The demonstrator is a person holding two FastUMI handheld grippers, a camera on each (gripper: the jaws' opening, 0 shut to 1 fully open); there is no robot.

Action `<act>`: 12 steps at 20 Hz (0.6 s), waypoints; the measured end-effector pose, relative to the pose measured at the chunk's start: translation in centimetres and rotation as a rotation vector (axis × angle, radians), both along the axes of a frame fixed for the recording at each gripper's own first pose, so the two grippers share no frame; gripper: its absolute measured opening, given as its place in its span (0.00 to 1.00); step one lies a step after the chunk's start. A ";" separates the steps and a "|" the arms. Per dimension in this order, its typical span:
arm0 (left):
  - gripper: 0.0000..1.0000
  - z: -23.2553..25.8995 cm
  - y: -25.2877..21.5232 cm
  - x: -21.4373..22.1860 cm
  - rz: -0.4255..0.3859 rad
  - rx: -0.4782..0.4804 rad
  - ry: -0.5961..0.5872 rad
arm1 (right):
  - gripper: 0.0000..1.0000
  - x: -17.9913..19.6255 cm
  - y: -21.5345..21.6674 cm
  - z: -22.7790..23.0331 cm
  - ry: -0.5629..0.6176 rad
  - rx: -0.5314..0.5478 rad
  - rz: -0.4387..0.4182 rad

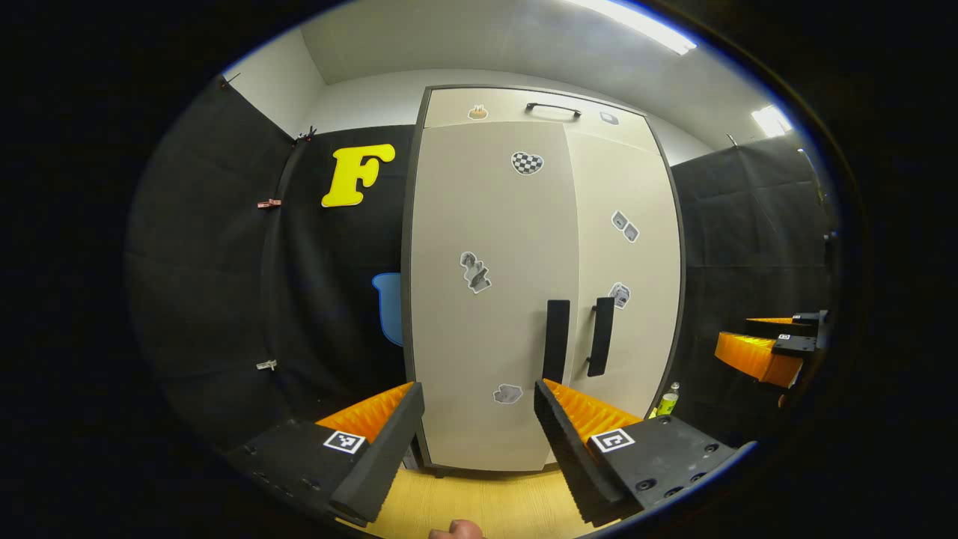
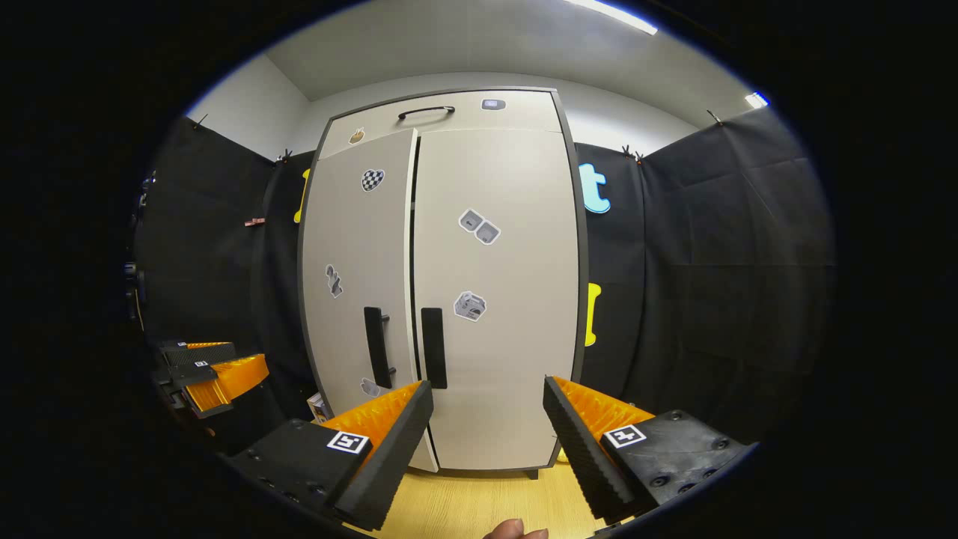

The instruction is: Grab one shoe with the right hand and put it into the shoe cabinet, grab the other shoe with the left hand and put it into the shoe cabinet; then close the right door with the right hand and the left door with the left hand.

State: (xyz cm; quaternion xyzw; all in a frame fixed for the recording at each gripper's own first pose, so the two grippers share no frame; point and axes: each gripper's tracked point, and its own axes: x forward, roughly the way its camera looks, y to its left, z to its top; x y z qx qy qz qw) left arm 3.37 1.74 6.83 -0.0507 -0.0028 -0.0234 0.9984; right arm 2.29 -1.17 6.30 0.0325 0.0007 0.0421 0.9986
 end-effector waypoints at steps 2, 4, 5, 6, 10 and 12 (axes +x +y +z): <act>0.94 -0.3 -0.1 -0.2 -0.002 0.007 0.002 | 0.98 0.0 0.1 -0.1 0.003 0.001 0.001; 0.92 -0.5 -0.1 -0.4 -0.004 0.009 0.008 | 0.98 -0.1 0.2 0.0 0.001 0.001 0.000; 0.94 -0.6 -0.2 -0.5 -0.006 0.009 0.010 | 0.98 -0.1 0.3 0.0 0.001 0.001 0.000; 0.94 -0.7 -0.2 -0.6 -0.005 0.011 0.013 | 0.98 -0.1 0.3 0.0 0.001 0.002 0.001; 0.93 -0.9 -0.4 -1.3 -0.009 0.013 0.021 | 0.98 -0.4 0.2 -0.1 0.001 -0.002 -0.003; 0.94 -1.0 -0.6 -1.6 -0.012 0.018 0.025 | 0.98 -0.6 0.2 -0.2 -0.003 -0.013 -0.005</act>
